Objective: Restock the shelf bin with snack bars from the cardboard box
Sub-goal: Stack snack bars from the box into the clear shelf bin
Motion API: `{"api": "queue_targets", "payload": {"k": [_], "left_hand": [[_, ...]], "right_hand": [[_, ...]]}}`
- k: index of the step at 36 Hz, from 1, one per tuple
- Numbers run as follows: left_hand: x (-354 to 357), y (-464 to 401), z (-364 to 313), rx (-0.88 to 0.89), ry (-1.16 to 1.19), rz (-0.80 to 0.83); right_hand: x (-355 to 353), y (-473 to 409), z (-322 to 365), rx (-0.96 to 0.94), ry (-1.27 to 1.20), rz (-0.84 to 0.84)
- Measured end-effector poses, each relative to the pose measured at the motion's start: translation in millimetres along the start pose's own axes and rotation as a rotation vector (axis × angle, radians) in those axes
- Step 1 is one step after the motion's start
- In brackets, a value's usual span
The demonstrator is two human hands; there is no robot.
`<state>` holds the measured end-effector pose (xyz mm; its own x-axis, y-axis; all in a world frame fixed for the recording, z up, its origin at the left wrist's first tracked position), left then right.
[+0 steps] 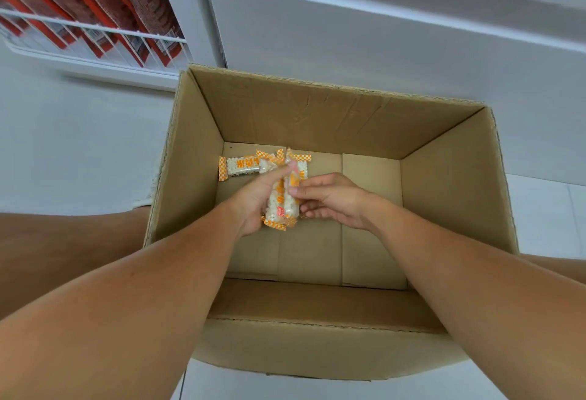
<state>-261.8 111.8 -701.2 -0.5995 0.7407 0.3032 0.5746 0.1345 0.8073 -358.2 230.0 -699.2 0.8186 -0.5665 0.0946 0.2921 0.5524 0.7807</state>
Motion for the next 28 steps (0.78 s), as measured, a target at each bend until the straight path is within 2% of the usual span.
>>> {"api": "queue_targets", "payload": {"k": [2, 3, 6, 8, 10, 11, 14, 17, 18, 20, 23, 25, 28], "left_hand": [[-1, 0, -1, 0.005, -0.023, -0.002], [-2, -2, -2, 0.004, -0.006, -0.015], [-8, -2, -5, 0.022, 0.101, -0.109], [-16, -6, -2, 0.026, 0.076, -0.216], [-21, -6, 2, 0.074, -0.011, -0.337], [-24, -5, 4, 0.105, -0.054, -0.385], [-29, -7, 10, 0.147, -0.138, -0.429], [-29, -8, 13, 0.113, -0.149, -0.394], [-29, -8, 13, 0.104, -0.148, -0.386], [-28, -6, 11, 0.094, -0.135, -0.366], [-24, -3, 8, 0.096, -0.136, -0.324], [-17, -2, 7, 0.086, -0.125, -0.277], [-4, 6, 1, 0.086, -0.122, -0.215]], "right_hand": [[7, 1, 9, -0.058, -0.044, 0.019], [7, 1, 12, -0.075, -0.073, -0.027], [-2, -9, 8, -0.029, -0.13, -0.308], [-9, -22, -2, -0.024, 0.114, -0.528], [-8, -32, -9, 0.0, 0.481, -0.611], [-4, -32, -10, 0.03, 0.589, -0.612], [4, -32, -10, 0.075, 0.713, -0.616], [13, -33, -9, 0.103, 0.761, -0.606], [13, -32, -9, 0.126, 0.725, -0.606], [14, -27, -8, 0.127, 0.484, -0.569], [15, -16, -5, 0.079, 0.066, -0.373], [13, -4, 0, 0.026, 0.011, -0.248], [11, 14, 9, -0.042, 0.084, -0.123]]}}
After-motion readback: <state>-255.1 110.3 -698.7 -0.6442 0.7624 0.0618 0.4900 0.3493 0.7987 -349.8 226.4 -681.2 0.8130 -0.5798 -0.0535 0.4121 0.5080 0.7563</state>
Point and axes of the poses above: each hand's wrist, its own y-axis away from the middle knuckle, its own x-axis out of the palm, z = x × y, the point moved 3 cm from there along -y, towards the middle knuckle, and after that the axes turned 4 degrees about y, right-handed, at the moved point
